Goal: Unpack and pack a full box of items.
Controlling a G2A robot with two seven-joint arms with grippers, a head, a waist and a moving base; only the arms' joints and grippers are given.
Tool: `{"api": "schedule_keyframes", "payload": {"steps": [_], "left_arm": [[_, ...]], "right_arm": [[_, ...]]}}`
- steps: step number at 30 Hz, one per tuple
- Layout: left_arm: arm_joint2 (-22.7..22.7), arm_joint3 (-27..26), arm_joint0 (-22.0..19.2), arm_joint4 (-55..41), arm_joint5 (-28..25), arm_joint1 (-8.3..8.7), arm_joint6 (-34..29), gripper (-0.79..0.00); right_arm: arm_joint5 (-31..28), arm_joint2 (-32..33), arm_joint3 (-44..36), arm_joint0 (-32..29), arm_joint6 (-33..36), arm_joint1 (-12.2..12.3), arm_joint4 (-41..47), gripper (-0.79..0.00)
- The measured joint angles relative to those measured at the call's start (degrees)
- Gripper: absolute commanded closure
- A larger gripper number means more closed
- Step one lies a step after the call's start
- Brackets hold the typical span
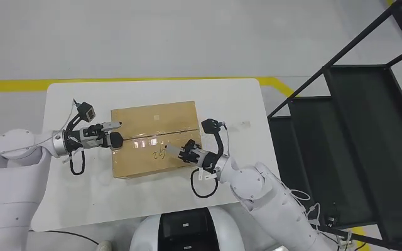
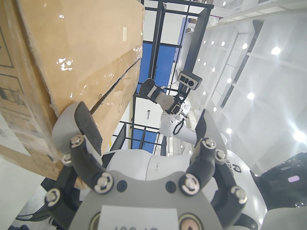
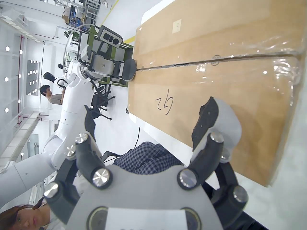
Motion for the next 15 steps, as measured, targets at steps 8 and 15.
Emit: {"api": "schedule_keyframes", "payload": {"steps": [8, 15], "left_arm": [[1.61, -0.33, -0.81, 1.16, -0.11, -0.01, 0.91, -0.785], [1.60, -0.32, -0.79, 1.15, -0.10, -0.01, 0.92, -0.785]], "right_arm": [[0.51, 2.05, -3.10, -5.41, -1.47, 0.72, -1.45, -0.785], [5.22, 5.31, -5.11, -12.33, -5.79, 1.33, -2.50, -0.785]]}}
